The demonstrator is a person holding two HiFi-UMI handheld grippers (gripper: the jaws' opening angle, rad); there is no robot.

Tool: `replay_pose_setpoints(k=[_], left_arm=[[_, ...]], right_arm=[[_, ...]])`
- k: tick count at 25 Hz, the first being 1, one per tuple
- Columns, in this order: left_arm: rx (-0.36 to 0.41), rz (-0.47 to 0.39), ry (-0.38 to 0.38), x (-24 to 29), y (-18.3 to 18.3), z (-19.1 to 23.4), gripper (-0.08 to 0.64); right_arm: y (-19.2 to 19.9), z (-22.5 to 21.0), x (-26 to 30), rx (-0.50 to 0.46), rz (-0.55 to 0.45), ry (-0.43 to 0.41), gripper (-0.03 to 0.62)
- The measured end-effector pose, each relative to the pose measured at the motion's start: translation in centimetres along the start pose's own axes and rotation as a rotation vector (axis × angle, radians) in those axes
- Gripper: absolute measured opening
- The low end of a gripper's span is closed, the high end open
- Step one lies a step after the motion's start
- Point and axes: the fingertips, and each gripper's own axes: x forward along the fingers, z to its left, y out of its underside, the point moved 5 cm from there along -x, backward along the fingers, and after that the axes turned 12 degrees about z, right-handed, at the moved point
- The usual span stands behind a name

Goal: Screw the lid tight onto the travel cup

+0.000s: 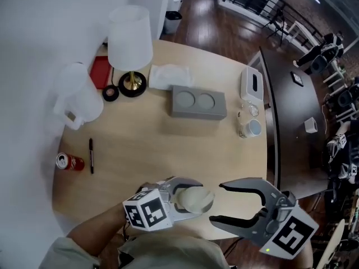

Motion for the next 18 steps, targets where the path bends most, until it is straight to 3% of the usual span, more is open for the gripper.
replay_pose_setpoints(k=[2, 4, 12, 15, 18], left_arm=[[0.019, -0.034, 0.083, -1.1, -1.9, -0.5, 0.316], [0.041, -0.054, 0.153, -1.9, -3.5, -1.0, 0.316], [0.095, 0.021, 0.290, -2.0, -5.9, -3.2, 0.316], [0.083, 0.052, 0.265, -1.8, -5.9, -3.1, 0.316], [0.050, 0.074, 0.141, -1.6, -5.8, -1.7, 0.316]], right_arm=[[0.4, -0.2, -0.7, 0.117, -0.162, -0.044, 0.290], [0.1, -0.3, -0.5, 0.163, -0.287, -0.073, 0.307], [-1.2, 0.4, -0.4, 0.149, -0.533, -0.178, 0.310], [-1.3, 0.6, -0.5, 0.148, -0.570, -0.168, 0.307], [-0.8, 0.1, -0.7, 0.196, -0.581, -0.071, 0.276]])
